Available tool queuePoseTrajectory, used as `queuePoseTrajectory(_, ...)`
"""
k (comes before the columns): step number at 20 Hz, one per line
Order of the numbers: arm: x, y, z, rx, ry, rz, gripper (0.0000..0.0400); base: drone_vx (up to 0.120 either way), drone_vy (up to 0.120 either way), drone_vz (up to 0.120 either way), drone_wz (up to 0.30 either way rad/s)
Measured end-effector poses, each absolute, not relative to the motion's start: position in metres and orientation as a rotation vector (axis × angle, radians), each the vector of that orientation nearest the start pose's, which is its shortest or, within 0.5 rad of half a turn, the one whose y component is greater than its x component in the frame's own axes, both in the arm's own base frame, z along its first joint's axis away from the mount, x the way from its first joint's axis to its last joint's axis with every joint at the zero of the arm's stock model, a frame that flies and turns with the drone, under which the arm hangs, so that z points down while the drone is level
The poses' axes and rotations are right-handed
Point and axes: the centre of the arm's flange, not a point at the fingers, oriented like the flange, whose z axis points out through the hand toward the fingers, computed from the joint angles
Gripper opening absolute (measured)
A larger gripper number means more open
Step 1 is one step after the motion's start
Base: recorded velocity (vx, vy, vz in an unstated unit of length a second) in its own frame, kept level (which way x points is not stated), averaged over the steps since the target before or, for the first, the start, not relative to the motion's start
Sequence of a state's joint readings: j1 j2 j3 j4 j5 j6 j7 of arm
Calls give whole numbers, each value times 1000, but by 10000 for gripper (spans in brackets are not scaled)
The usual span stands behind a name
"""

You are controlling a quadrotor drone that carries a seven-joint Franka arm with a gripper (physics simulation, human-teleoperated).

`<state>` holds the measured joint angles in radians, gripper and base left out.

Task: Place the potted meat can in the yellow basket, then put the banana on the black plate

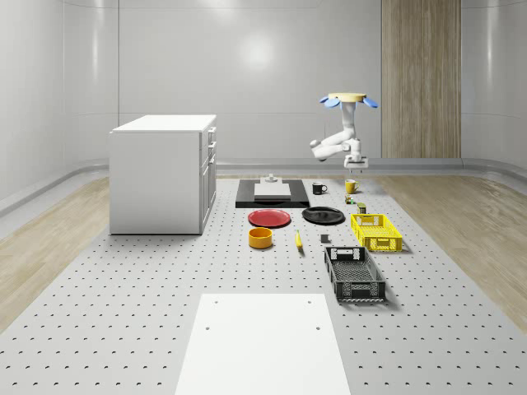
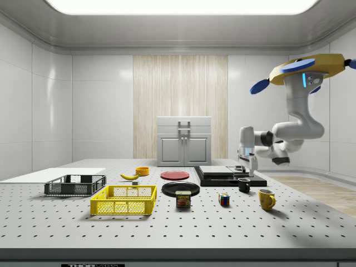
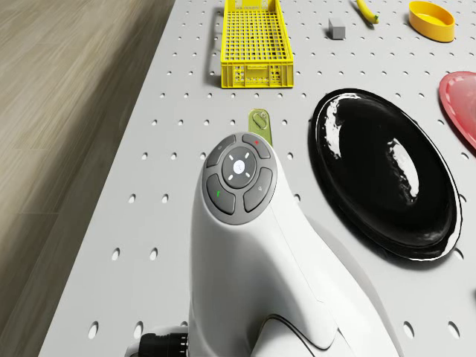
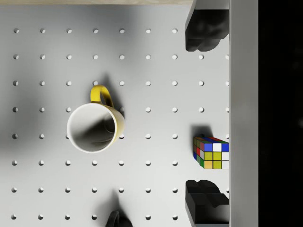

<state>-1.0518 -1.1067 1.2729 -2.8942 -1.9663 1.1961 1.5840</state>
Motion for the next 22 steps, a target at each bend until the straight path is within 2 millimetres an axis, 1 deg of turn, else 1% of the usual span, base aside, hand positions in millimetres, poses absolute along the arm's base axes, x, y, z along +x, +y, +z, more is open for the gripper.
queuePoseTrajectory(6,307,0,491,3,-3,784,400,120,0,-120,0)
queuePoseTrajectory(22,307,0,491,1,-2,785,400,120,0,0,0)
